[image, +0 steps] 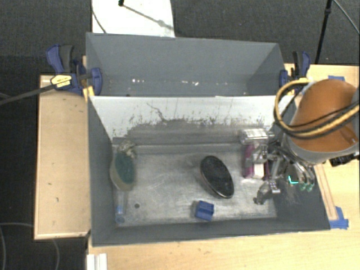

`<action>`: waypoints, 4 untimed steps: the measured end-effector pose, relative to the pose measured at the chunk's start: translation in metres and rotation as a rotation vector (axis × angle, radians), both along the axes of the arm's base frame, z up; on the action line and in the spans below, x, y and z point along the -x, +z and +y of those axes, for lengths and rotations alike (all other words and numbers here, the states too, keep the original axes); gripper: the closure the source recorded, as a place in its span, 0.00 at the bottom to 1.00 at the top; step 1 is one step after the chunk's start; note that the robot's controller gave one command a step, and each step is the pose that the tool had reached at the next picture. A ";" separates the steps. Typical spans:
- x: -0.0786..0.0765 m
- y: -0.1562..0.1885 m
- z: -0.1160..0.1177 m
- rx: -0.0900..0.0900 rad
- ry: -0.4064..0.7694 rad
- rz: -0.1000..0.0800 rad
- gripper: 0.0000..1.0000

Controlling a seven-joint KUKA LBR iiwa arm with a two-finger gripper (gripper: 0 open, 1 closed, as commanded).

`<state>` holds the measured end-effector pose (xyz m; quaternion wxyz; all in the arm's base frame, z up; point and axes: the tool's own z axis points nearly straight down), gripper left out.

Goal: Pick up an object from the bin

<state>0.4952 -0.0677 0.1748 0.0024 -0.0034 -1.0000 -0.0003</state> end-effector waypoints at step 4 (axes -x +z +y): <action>-0.061 0.057 0.153 0.000 0.206 -0.017 1.00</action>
Offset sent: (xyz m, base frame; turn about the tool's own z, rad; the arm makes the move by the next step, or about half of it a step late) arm 0.0199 0.0583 -0.1048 -0.0228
